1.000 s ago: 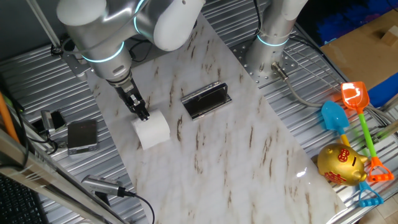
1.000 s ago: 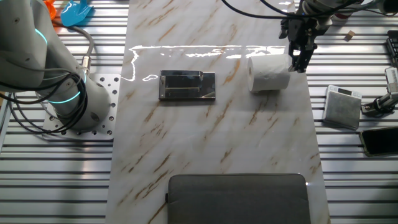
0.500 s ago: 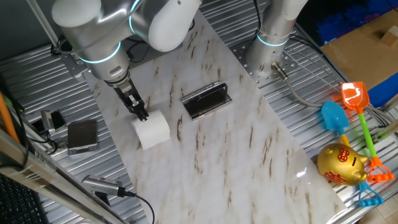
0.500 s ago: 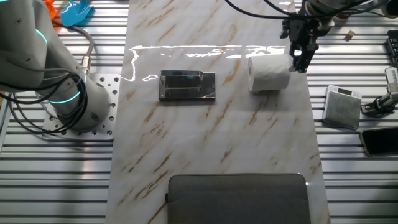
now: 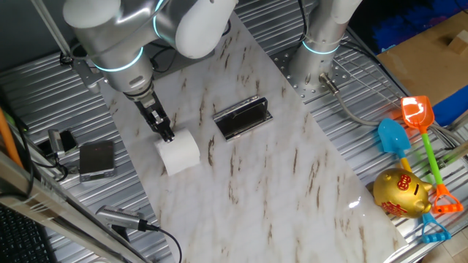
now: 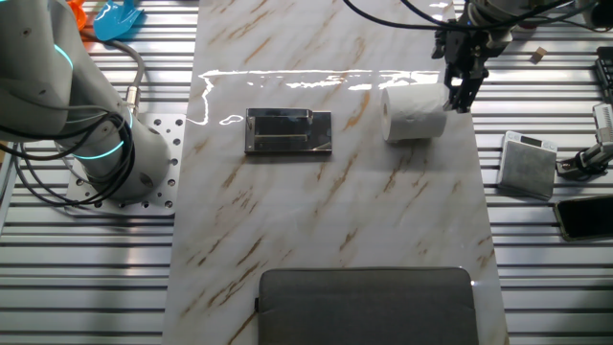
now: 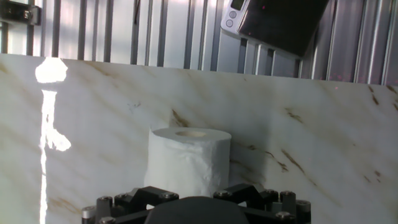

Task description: Take the roll of paper down from the shelf

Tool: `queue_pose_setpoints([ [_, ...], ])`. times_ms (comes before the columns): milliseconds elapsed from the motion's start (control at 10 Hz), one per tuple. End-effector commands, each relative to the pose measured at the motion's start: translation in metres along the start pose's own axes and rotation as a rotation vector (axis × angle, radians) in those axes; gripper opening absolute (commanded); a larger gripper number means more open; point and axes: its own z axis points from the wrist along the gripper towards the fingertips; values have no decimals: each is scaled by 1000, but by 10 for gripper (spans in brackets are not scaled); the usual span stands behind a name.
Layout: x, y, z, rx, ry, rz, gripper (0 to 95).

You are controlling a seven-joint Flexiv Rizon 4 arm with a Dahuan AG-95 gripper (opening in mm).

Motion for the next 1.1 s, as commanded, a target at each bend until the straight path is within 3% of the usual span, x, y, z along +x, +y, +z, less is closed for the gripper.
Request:
queue_pose_setpoints([
  [100, 0, 0, 0, 0, -2, -3, 950],
  [1100, 0, 0, 0, -2, 4, 5, 950],
])
